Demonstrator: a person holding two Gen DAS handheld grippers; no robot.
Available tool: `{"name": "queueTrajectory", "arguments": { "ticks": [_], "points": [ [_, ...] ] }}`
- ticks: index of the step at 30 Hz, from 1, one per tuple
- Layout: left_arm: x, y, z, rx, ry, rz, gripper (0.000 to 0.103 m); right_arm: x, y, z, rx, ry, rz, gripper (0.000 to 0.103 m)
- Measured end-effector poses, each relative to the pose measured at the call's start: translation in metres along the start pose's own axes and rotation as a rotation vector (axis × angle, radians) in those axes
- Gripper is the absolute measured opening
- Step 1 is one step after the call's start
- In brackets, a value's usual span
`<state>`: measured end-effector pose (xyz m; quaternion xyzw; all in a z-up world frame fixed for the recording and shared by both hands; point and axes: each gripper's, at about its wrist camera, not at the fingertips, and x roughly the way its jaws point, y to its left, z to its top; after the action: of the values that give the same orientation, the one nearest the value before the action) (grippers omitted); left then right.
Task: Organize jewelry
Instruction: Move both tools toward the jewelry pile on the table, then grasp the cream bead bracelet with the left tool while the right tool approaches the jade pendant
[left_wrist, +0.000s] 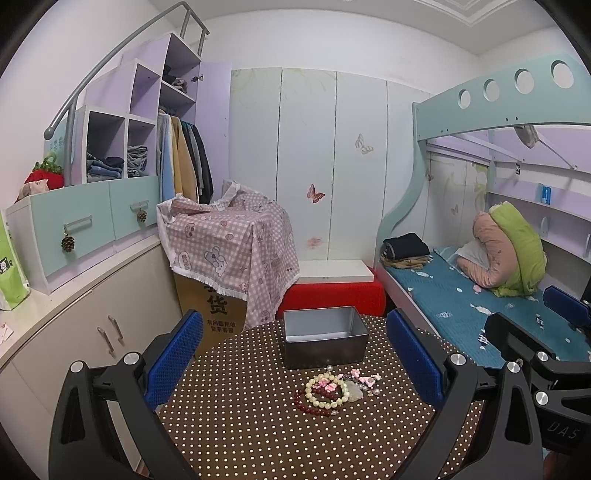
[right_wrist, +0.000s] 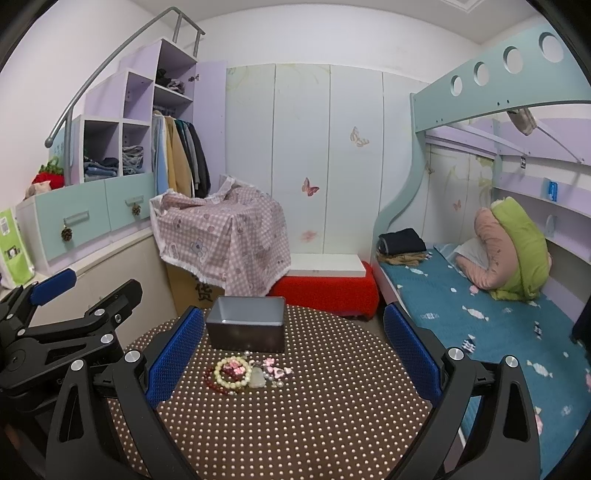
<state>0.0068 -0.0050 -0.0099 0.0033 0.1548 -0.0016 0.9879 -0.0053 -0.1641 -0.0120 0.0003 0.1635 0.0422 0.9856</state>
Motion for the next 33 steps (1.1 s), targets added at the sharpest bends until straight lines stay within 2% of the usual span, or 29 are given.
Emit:
{"name": "queueTrajectory", "arguments": {
  "ticks": [10,15,20,25,33],
  "points": [
    [0.012,-0.001,-0.004,0.032,0.037,-0.006,0.096,0.016,-0.003,-0.009,0.013,0.02,-0.006,0.095],
    [0.025,0.004,-0.008,0.009,0.075,-0.017,0.096,0.028,-0.01,-0.012,0.024,0.046,-0.013,0.095],
    [0.045,0.011,-0.012,-0.003,0.123,0.005,0.096,0.047,-0.016,-0.021,0.036,0.089,-0.023,0.095],
    [0.078,0.027,-0.024,-0.052,0.22,0.004,0.096,0.076,-0.025,-0.035,0.055,0.152,-0.033,0.095],
    [0.145,0.03,-0.069,-0.068,0.447,-0.034,0.096,0.124,-0.036,-0.062,0.072,0.26,-0.033,0.095]
  ]
}}
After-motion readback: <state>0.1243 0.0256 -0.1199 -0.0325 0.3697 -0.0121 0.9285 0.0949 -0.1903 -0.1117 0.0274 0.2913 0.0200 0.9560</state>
